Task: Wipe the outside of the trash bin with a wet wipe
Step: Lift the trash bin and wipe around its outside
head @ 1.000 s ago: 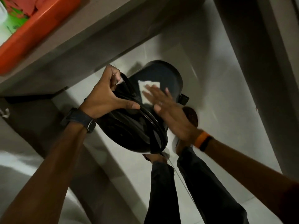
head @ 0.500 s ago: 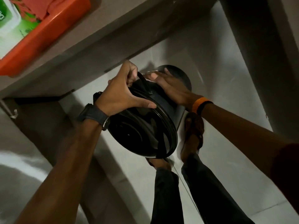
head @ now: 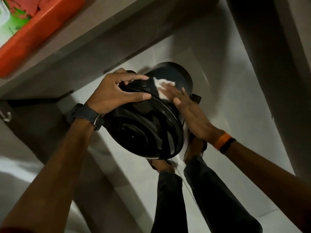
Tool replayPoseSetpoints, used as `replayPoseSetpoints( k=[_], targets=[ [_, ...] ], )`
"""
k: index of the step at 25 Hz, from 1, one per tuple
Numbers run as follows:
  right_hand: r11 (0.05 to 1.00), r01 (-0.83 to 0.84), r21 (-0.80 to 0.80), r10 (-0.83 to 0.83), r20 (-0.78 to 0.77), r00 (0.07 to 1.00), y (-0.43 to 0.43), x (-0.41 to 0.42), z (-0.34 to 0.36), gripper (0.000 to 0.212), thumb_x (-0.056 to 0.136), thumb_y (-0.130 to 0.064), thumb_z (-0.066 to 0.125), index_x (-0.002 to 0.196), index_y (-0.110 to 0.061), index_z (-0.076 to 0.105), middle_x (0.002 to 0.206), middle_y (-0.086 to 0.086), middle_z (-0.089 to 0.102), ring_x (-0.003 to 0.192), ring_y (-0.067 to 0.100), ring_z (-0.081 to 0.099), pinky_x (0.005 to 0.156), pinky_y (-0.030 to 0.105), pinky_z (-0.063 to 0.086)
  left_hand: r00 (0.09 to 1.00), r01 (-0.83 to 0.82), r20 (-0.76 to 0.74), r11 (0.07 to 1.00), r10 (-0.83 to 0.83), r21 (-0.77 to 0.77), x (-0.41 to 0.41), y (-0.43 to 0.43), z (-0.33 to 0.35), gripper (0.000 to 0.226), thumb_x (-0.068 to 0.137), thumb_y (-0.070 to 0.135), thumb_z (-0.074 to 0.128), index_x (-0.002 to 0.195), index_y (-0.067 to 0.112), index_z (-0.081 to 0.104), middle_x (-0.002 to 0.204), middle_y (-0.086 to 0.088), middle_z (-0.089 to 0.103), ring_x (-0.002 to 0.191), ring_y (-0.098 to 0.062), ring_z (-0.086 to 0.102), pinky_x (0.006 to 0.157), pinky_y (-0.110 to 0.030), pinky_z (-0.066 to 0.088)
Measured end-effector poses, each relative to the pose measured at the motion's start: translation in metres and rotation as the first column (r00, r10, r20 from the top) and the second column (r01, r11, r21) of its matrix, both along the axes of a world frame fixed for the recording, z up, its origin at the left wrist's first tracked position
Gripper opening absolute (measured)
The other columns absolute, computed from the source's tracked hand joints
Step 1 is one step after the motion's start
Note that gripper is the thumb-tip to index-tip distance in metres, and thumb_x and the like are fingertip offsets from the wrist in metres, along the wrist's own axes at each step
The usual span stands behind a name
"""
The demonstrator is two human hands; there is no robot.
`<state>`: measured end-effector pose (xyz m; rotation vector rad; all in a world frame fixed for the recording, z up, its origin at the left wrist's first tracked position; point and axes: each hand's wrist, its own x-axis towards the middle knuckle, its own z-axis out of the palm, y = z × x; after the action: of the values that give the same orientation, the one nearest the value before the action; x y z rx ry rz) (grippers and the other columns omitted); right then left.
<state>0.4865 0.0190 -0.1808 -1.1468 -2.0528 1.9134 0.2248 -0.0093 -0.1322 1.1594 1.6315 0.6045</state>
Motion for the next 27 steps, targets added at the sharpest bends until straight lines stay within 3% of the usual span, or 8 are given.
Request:
replayPoseSetpoints(
  k=[2, 5, 9, 11, 16, 20, 24, 27],
  targets=[
    [0.978, 0.202, -0.060, -0.185, 0.206, 0.961, 0.018, 0.005, -0.026, 0.047, 0.114, -0.036, 0.020, 0.160, -0.043, 0.022, 0.173, -0.013, 0.016, 0.163, 0.010, 0.010, 0.134, 0.040, -0.001, 0.984, 0.051, -0.173, 0.998, -0.045, 0.028, 0.010, -0.002, 0.001, 0.045, 0.079, 0.055, 0.075, 0.122, 0.048, 0.064, 0.106, 0.014, 0.049, 0.103, 0.000, 0.046, 0.098, -0.018, 0.037],
    [0.951, 0.276, -0.138, -0.191, 0.442, 0.877, 0.057, 0.001, -0.056, 0.054, 0.112, -0.046, 0.015, 0.163, -0.033, 0.024, 0.172, 0.000, 0.026, 0.160, 0.023, 0.025, 0.132, 0.048, 0.014, 0.749, 0.336, -0.646, 0.925, -0.148, 0.178, 0.051, 0.000, 0.003, 0.044, 0.091, 0.016, 0.060, 0.130, 0.035, 0.064, 0.142, -0.003, 0.051, 0.133, -0.026, 0.043, 0.113, -0.050, 0.029],
    [0.914, 0.268, -0.305, -0.233, 0.148, 0.961, 0.056, -0.007, -0.048, 0.059, 0.105, -0.060, 0.022, 0.156, -0.037, 0.041, 0.162, -0.007, 0.046, 0.152, 0.013, 0.041, 0.129, 0.039, 0.027, 0.663, 0.681, -0.702, 0.598, -0.260, 0.422, 0.093, 0.012, -0.004, 0.018, 0.093, 0.021, 0.065, 0.103, 0.008, 0.074, 0.099, -0.013, 0.073, 0.097, -0.031, 0.070, 0.094, -0.046, 0.053],
    [0.924, 0.215, -0.317, -0.215, 0.034, 0.976, 0.040, -0.006, -0.042, 0.050, 0.107, -0.055, 0.025, 0.156, -0.047, 0.032, 0.162, -0.027, 0.037, 0.152, -0.006, 0.033, 0.127, 0.020, 0.024, 0.588, 0.731, -0.761, 0.582, -0.273, 0.356, 0.101, 0.016, -0.004, 0.026, 0.096, 0.032, 0.060, 0.087, 0.011, 0.072, 0.085, -0.009, 0.069, 0.082, -0.028, 0.066, 0.076, -0.038, 0.052],
    [0.795, 0.478, -0.373, -0.398, 0.274, 0.875, 0.036, 0.012, -0.055, 0.059, 0.112, -0.045, 0.024, 0.165, -0.023, 0.015, 0.175, -0.004, 0.011, 0.163, 0.011, 0.009, 0.134, 0.042, 0.007, 0.704, 0.502, -0.686, 0.813, -0.185, 0.296, 0.107, 0.018, 0.004, 0.035, 0.084, 0.023, 0.062, 0.055, 0.021, 0.043, 0.056, -0.001, 0.050, 0.061, -0.025, 0.056, 0.071, -0.035, 0.042],
    [0.988, 0.127, -0.088, -0.125, 0.027, 0.992, -0.024, 0.038, -0.004, 0.053, 0.108, -0.052, 0.015, 0.161, -0.044, 0.021, 0.174, -0.016, 0.009, 0.163, 0.005, 0.001, 0.133, 0.036, -0.003, 0.890, 0.128, -0.455, 0.974, -0.029, 0.188, 0.088, 0.008, -0.005, 0.035, 0.082, 0.017, 0.054, 0.052, 0.006, 0.042, 0.052, -0.002, 0.041, 0.055, -0.016, 0.042, 0.059, -0.029, 0.032],
    [0.992, -0.003, 0.122, 0.000, 0.019, 1.000, -0.058, 0.062, -0.006, 0.056, 0.110, -0.045, 0.019, 0.165, -0.033, 0.015, 0.175, -0.012, 0.008, 0.163, 0.009, 0.000, 0.132, 0.036, -0.004, 0.905, -0.286, -0.329, 0.958, 0.271, 0.003, 0.088, 0.005, -0.022, 0.043, 0.085, 0.017, 0.056, 0.050, 0.010, 0.032, 0.053, -0.003, 0.025, 0.052, -0.010, 0.025, 0.055, -0.029, 0.025],
    [0.924, 0.349, -0.159, -0.288, 0.311, 0.906, -0.014, 0.070, -0.041, 0.061, 0.108, -0.051, 0.020, 0.165, -0.029, 0.018, 0.175, -0.008, 0.013, 0.160, 0.007, 0.011, 0.134, 0.044, 0.007, 0.848, -0.357, -0.372, 0.926, 0.378, 0.126, 0.084, 0.007, -0.026, 0.040, 0.093, 0.026, 0.055, 0.058, 0.011, 0.045, 0.057, 0.001, 0.041, 0.065, -0.017, 0.043, 0.068, -0.033, 0.037]
  ],
)
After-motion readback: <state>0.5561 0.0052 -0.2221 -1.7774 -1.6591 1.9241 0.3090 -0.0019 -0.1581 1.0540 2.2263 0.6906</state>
